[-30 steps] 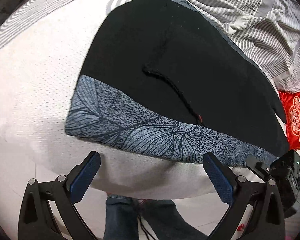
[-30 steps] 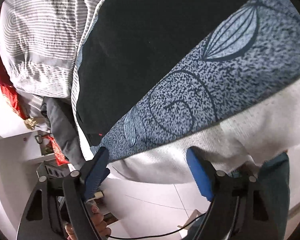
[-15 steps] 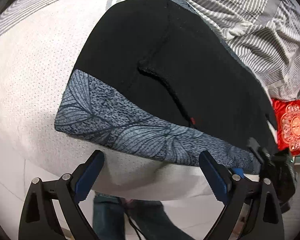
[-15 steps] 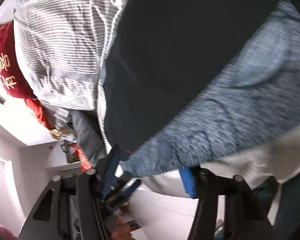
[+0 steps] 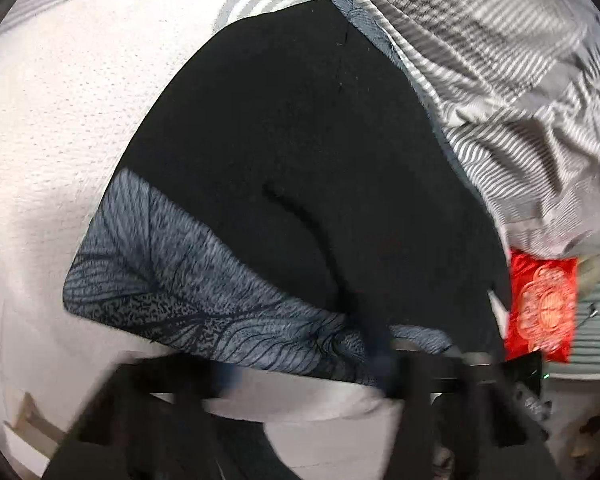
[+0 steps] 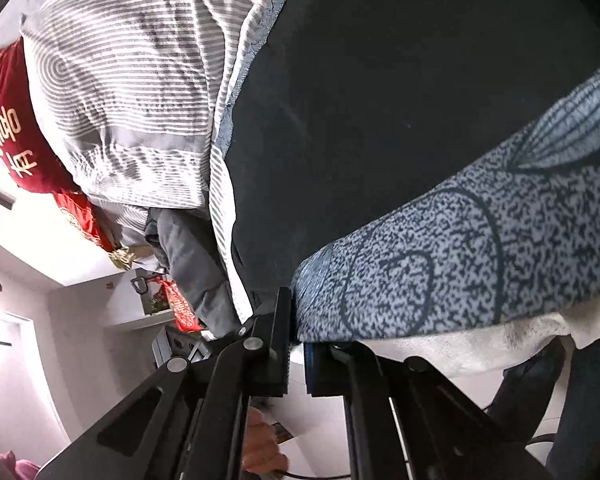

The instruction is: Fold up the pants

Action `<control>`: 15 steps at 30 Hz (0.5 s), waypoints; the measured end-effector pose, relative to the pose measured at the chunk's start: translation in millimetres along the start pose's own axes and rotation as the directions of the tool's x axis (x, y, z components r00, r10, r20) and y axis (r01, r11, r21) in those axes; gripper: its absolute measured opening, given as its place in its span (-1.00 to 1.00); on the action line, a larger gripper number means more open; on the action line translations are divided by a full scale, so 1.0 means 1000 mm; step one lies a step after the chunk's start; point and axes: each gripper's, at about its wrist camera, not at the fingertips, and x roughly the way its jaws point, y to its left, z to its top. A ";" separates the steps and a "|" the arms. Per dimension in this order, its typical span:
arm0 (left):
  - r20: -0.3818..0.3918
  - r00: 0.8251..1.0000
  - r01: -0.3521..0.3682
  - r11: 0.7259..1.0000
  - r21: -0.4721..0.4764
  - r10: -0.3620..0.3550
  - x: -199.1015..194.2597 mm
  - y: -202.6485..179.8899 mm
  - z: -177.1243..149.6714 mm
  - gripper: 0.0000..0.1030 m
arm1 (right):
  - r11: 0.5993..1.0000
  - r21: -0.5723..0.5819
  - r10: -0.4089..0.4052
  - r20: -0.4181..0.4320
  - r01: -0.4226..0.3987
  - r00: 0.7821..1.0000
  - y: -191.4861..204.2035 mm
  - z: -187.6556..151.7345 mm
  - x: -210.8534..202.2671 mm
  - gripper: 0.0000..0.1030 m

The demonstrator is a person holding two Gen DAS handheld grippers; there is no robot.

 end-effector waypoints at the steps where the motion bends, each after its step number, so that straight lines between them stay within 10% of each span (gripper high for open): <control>1: 0.005 1.000 -0.007 1.000 0.005 0.007 -0.002 -0.001 0.002 -0.43 | 1.000 -0.003 -0.010 0.001 0.010 1.000 0.003 0.001 0.000 -0.89; 15: 0.109 0.993 -0.076 0.958 0.277 0.048 -0.059 -0.105 0.045 -0.53 | 0.979 -0.174 -0.107 0.007 0.107 0.994 0.091 0.040 -0.025 -0.90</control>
